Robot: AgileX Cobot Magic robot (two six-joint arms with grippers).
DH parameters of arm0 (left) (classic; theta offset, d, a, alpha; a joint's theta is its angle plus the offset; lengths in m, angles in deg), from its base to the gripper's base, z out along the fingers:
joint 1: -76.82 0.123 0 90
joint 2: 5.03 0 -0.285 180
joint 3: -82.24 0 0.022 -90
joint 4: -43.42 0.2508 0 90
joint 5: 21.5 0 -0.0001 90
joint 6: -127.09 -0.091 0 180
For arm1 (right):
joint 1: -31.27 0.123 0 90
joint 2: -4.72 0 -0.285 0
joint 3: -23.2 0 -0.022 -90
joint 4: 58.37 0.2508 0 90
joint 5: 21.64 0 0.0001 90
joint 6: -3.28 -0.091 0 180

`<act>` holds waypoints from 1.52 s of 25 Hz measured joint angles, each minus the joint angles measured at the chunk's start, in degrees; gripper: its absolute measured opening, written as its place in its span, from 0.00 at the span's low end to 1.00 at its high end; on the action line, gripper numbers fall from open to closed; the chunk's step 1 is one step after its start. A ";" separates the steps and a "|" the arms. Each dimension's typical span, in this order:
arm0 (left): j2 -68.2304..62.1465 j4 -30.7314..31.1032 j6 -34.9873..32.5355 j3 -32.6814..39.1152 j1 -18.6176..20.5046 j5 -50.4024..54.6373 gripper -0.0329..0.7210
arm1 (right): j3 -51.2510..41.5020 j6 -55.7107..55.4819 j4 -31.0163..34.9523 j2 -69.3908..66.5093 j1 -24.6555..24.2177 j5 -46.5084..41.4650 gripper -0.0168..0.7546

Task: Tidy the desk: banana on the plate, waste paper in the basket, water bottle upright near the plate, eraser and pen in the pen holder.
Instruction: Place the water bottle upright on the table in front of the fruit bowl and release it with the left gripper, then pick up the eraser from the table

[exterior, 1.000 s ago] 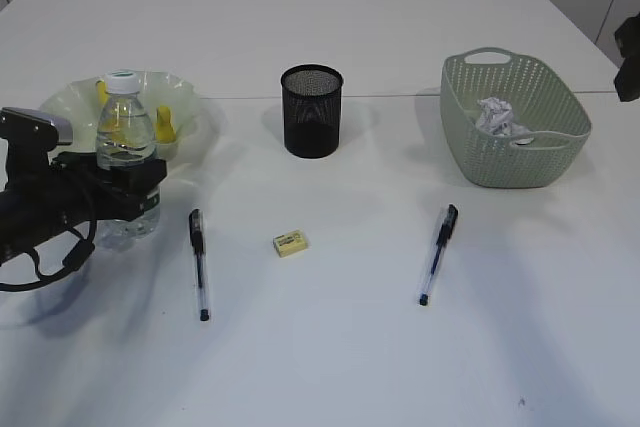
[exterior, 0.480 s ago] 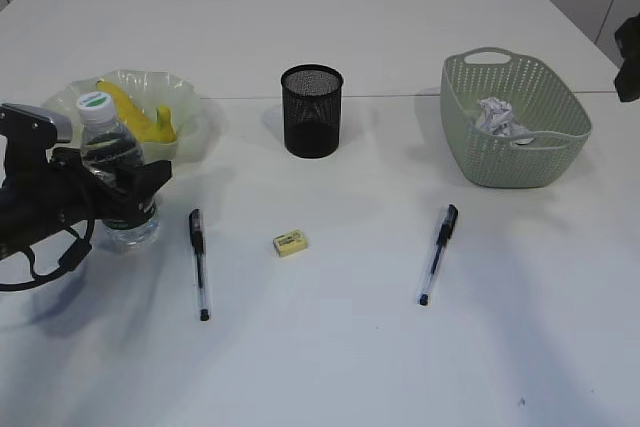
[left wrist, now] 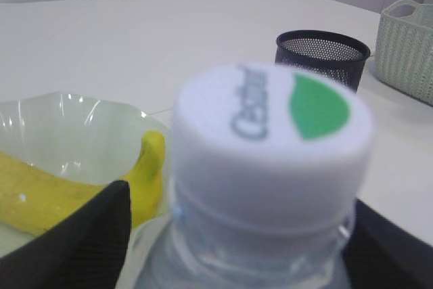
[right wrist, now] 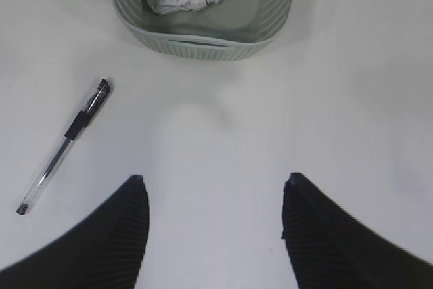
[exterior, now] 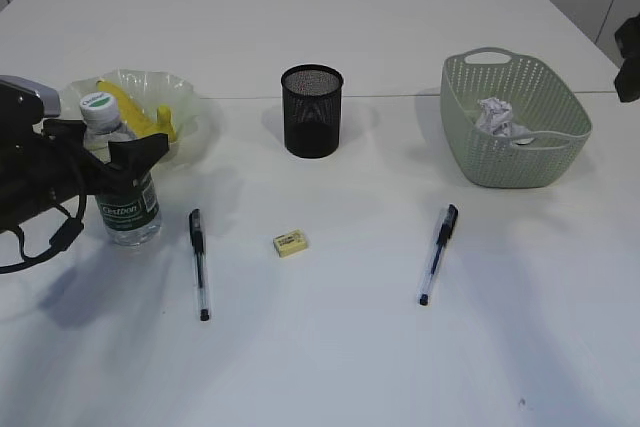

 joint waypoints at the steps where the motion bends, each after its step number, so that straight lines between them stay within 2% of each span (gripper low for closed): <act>1: 0.47 0.00 0.00 0.04 0.00 0.00 0.84 | 0.00 0.00 0.00 0.00 0.00 0.00 0.63; 20: 13.63 0.13 0.81 0.41 0.00 0.88 0.83 | 0.00 0.00 0.00 0.00 0.00 0.00 0.63; 30: 26.33 0.57 4.21 0.41 0.00 16.89 0.81 | 0.00 0.00 0.00 0.00 0.00 0.00 0.63; 35: 34.11 1.77 11.01 0.59 0.00 27.54 0.75 | 0.00 0.00 0.00 0.00 0.00 0.00 0.63; 38: 38.62 4.70 15.28 0.69 0.00 34.27 0.74 | 0.00 0.00 0.00 0.00 0.00 -0.10 0.63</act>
